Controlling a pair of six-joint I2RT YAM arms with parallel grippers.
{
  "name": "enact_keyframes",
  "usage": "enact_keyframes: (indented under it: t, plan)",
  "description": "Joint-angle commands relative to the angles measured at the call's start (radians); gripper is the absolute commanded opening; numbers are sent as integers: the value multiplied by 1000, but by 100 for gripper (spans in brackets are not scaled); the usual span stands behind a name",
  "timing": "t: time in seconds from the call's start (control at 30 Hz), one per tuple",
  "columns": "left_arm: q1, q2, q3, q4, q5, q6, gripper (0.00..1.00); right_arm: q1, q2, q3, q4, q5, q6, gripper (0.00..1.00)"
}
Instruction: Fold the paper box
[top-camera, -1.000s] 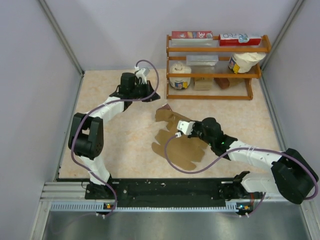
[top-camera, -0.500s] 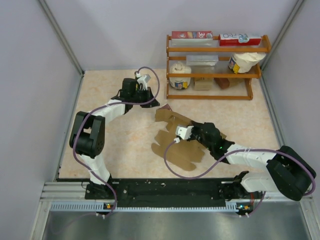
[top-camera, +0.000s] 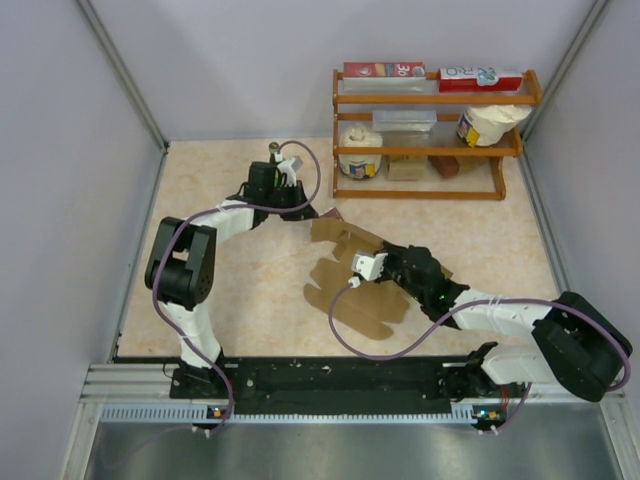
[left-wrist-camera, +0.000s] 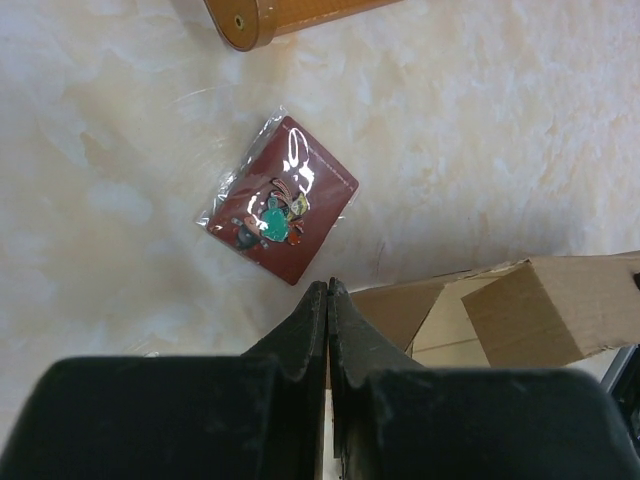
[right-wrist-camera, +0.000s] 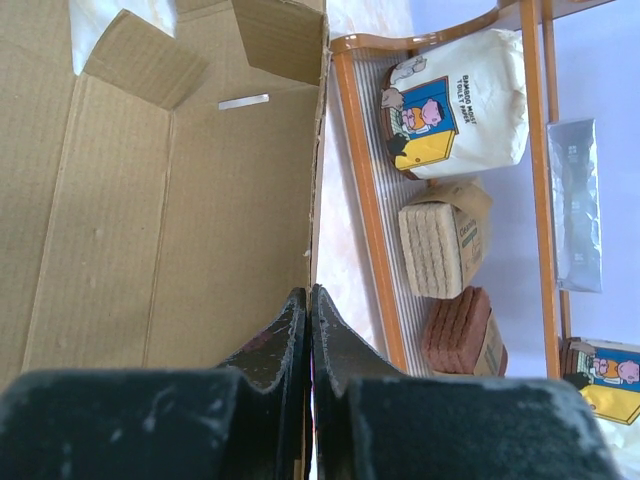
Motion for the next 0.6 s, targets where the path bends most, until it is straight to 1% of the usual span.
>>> enact_keyframes:
  t: [0.0,0.13,0.3,0.57]
  plan:
    - [-12,14,4,12,-1,28,3,15,-10,1,47,-10,0,0]
    - [-38,6,-18,23,15,48,3,15,2,-2,70,-5,-1,0]
    - [-68,-7,-70,73,60,77,3,15,8,-3,73,-1,2,0]
    - [-106,-34,-110,61,66,123,4,16,16,-3,75,3,0,0]
